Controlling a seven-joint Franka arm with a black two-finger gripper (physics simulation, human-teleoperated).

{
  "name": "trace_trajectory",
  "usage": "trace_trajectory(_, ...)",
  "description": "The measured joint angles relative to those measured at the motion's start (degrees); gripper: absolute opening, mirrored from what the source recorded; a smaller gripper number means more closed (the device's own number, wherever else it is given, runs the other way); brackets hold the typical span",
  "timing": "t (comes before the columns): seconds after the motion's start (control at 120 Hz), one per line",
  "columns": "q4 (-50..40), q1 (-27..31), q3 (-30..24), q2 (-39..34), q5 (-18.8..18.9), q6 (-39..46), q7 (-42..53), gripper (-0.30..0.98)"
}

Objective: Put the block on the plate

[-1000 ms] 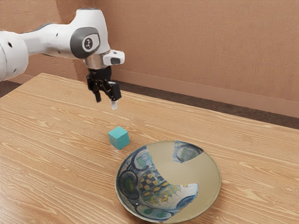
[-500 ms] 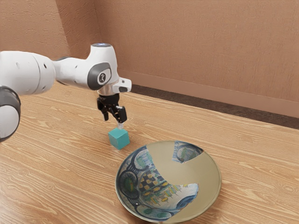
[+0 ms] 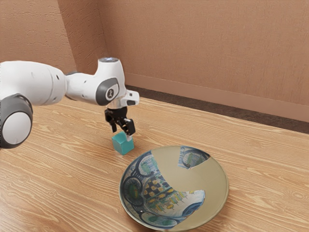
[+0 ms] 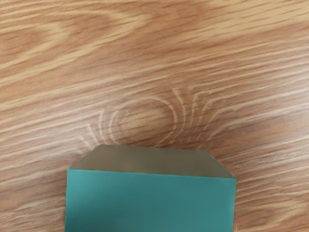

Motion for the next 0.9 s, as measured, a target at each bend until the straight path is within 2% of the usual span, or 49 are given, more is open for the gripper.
trace_trajectory(0.158, 0.01, -0.05, 1.02, 1.19, -1.95, 1.13, -0.83, 0.69)
trace_trajectory(0.4, -0.12, -0.17, 1.09, 2.98, -2.77, 1.79, -1.76, 0.68)
trace_trajectory(0.45, -0.19, -0.17, 1.09, 3.02, -2.95, 1.85, -1.95, 0.63)
trace_trajectory(0.517, -0.24, -0.18, 1.09, 3.03, -3.15, 1.89, -2.25, 0.47)
trace_trajectory(0.575, -0.22, -0.17, 1.09, 3.03, -3.08, 1.95, -2.58, 0.37)
trace_trajectory(0.733, -0.09, -0.17, 1.08, 1.84, -2.47, 1.65, -3.20, 0.37)
trace_trajectory(0.9, -2.09, -0.97, 1.08, -4.27, -2.24, -0.60, -3.69, 0.37)
